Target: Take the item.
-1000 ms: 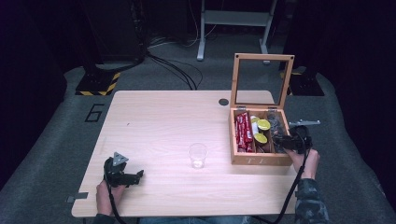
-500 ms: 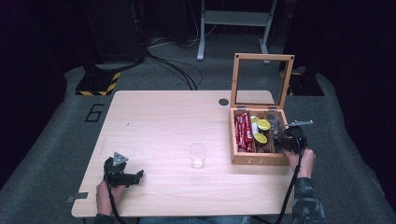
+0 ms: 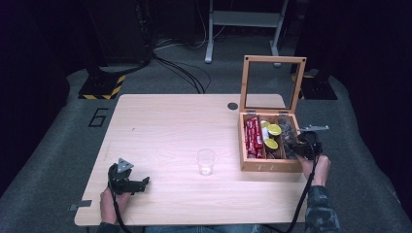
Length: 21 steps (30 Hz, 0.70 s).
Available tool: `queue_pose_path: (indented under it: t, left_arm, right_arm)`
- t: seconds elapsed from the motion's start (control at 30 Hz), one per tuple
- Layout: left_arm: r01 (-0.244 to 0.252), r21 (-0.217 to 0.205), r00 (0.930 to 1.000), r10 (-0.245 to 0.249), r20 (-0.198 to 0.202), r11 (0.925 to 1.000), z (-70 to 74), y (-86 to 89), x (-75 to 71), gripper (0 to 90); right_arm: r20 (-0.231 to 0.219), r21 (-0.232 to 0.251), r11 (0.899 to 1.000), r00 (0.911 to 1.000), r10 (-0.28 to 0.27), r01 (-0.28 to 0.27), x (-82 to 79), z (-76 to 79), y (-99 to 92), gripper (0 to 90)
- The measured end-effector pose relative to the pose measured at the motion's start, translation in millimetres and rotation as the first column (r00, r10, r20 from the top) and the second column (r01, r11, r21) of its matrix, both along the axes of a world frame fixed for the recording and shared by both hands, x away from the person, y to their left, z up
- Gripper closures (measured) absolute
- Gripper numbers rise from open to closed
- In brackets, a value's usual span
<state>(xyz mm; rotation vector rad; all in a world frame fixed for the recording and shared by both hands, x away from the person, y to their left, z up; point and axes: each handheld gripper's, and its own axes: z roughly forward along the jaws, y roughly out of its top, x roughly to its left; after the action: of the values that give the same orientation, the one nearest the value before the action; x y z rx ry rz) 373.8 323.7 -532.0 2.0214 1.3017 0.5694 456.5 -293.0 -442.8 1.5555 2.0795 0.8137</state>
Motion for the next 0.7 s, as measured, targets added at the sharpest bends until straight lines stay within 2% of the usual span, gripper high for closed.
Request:
queue_pose_path:
  t: [0.7]
  left_arm:
    - [0.001, 0.001, 1.0000, -0.001, 0.000, 1.0000, 0.1, 0.1, 0.0, 0.1]
  right_arm:
    - [0.056, -0.031, 0.999, 0.9984, -0.004, 0.006, -16.0, 28.3, -1.0, 90.0]
